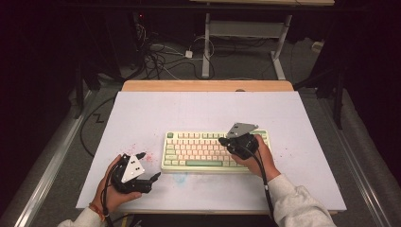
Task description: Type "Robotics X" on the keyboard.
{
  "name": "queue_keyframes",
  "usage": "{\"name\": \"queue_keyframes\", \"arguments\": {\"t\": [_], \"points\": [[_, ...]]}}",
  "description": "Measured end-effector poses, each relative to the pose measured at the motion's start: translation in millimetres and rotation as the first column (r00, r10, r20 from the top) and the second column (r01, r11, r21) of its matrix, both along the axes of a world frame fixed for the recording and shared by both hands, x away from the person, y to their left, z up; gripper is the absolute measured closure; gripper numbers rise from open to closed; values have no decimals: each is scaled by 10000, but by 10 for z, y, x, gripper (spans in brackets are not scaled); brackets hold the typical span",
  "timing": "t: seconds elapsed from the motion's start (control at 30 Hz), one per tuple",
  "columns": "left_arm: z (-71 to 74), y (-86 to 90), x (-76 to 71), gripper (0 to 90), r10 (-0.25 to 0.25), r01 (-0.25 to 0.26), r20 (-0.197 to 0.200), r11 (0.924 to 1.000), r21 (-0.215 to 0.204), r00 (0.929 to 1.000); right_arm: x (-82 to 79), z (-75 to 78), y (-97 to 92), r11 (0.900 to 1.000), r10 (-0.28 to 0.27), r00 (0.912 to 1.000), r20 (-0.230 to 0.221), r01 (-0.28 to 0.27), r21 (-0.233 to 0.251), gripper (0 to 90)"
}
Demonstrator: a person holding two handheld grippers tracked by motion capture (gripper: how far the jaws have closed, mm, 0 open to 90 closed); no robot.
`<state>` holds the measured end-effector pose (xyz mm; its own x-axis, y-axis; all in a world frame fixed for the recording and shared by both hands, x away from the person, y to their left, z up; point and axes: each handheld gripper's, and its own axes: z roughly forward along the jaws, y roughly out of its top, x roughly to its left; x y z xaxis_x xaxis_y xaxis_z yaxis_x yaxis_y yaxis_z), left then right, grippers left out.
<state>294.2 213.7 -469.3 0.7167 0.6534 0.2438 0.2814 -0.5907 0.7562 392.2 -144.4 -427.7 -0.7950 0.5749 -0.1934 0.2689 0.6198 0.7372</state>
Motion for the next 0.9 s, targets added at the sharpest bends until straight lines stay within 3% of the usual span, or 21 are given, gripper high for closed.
{"name": "queue_keyframes", "arguments": {"t": [0.3, 0.9], "points": [[-4, 5, 1, 163, -55, 55, -45, 10000, 45, 10000, 69, -190, 56, 9985, -142, 9993, -351, 123, -536, 900], [-10, 3, 0, 163, -155, 156, -185, 9998, 84, 9997, 72, -262, 52, 9977, -330, 9980, -544, 296, -613, 900]]}}
